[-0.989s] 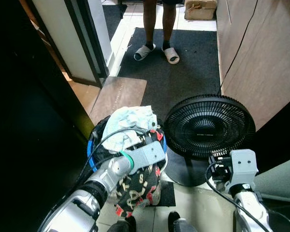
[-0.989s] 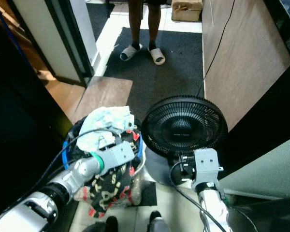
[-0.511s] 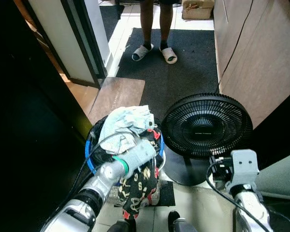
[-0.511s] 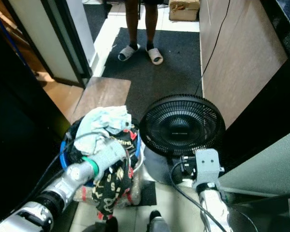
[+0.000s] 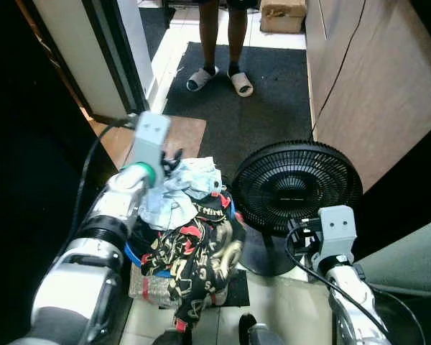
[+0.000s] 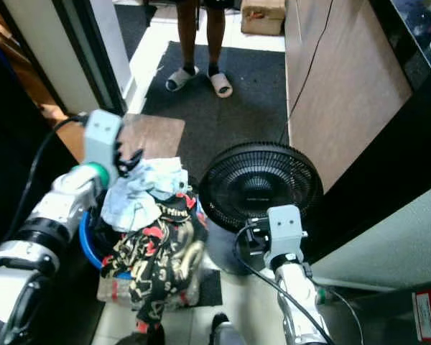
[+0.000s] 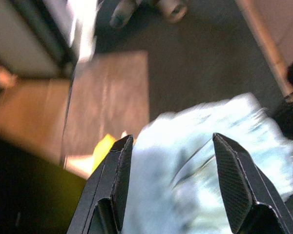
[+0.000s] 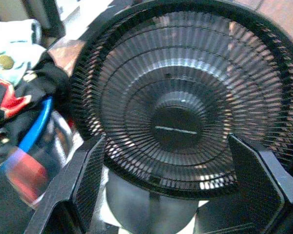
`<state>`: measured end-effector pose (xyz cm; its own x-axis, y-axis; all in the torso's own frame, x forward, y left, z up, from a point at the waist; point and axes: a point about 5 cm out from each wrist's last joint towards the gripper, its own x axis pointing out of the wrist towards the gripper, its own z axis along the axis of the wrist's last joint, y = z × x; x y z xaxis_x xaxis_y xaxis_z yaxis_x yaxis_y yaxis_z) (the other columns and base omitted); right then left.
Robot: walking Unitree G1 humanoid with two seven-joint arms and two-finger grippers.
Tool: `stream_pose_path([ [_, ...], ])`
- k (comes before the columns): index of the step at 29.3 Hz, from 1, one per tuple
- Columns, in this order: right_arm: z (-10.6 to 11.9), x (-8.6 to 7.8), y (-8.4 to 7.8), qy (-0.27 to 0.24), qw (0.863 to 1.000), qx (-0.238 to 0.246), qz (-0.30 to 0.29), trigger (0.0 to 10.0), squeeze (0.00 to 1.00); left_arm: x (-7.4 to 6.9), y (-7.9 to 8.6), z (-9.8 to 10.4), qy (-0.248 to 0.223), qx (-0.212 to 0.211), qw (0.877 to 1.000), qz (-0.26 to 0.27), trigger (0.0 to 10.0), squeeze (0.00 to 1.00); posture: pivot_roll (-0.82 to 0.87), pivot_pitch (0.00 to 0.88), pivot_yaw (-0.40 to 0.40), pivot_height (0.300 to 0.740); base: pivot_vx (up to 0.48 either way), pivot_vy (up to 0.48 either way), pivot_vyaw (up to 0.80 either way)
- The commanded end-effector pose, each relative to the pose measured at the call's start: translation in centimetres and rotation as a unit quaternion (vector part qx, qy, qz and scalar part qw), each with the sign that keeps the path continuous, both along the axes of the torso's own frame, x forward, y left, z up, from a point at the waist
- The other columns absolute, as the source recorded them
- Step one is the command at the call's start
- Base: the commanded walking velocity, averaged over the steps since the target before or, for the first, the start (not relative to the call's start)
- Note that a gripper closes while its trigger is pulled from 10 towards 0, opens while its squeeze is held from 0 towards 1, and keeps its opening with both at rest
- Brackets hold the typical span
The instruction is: Clothes washing
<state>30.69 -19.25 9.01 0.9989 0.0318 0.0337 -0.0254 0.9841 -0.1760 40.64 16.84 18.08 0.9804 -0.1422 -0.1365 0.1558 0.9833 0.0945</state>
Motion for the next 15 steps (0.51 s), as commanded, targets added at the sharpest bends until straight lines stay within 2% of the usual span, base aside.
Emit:
stream_pose_path([
  [1,-1.0,-0.4,0.4,0.019,1.000,0.003,0.008,10.0,0.00,-0.7,0.9,-2.5,0.050,-0.002,0.999,0.020,10.0,0.00,0.05,0.258,0.062,0.740,0.000,0.000,0.00],
  [4,-1.0,0.2,1.3,0.026,0.999,0.003,0.032,10.0,0.00,-1.5,2.6,-4.1,0.077,0.015,0.996,0.050,10.0,0.00,0.09,0.287,0.027,0.740,0.000,0.000,0.00],
  [8,-0.8,0.9,1.9,0.026,0.998,0.000,0.048,10.0,0.00,-2.3,3.4,-5.3,0.096,0.017,0.994,0.053,10.0,0.00,0.11,0.297,0.018,0.740,0.000,0.000,0.00],
  [15,-0.7,1.0,2.0,0.025,0.998,0.000,0.052,10.0,0.00,-2.4,3.5,-5.5,0.106,0.012,0.993,0.054,10.0,0.00,0.11,0.302,0.015,0.740,0.000,0.000,0.00],
])
